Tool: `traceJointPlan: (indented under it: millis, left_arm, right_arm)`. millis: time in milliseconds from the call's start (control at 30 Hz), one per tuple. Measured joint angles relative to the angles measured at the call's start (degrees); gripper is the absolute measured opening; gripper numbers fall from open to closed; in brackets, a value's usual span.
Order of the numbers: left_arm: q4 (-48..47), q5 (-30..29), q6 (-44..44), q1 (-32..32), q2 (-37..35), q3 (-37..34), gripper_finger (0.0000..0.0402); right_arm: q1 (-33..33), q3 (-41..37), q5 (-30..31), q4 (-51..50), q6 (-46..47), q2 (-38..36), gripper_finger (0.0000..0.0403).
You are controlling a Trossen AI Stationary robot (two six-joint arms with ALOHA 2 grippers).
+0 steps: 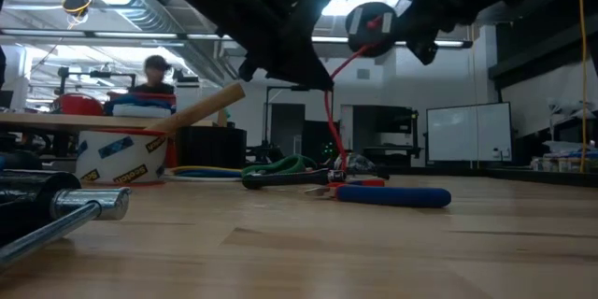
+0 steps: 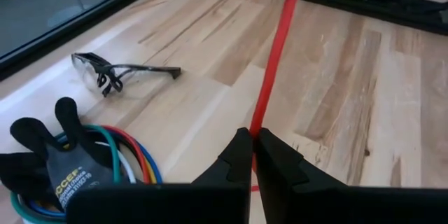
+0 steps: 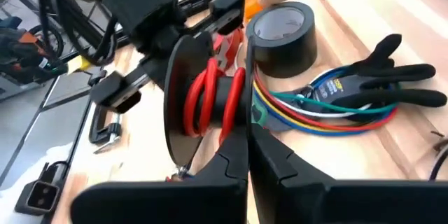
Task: Coil cords
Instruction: Coil the red wire onto the black spool
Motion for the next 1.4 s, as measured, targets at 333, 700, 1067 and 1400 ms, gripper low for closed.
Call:
traceJointPlan:
  millis: [333,700,1067,1400]
  left_arm:
    - [3.14,0.03,3.75,0.65,0.25,-0.44,0.0030]
    - [7.21,-0.13,3.26,0.68,0.11,-0.26,0.0107]
    - [32.00,0.57,3.26,1.99,8.68,-0.22,0.0136]
    - [49.62,11.84,1.55,5.46,15.93,-0.05,0.0137]
  right_arm:
    - [-0.02,0.21,-0.96,-1.53,-0.01,-5.59,0.0001]
    - [-0.02,0.15,1.20,-1.86,-1.20,-12.97,0.0001]
    - [-0.02,0.11,1.94,-1.43,-1.61,-15.37,0.0001]
    - [-0.02,0.07,1.92,1.08,-1.98,-15.33,0.0001]
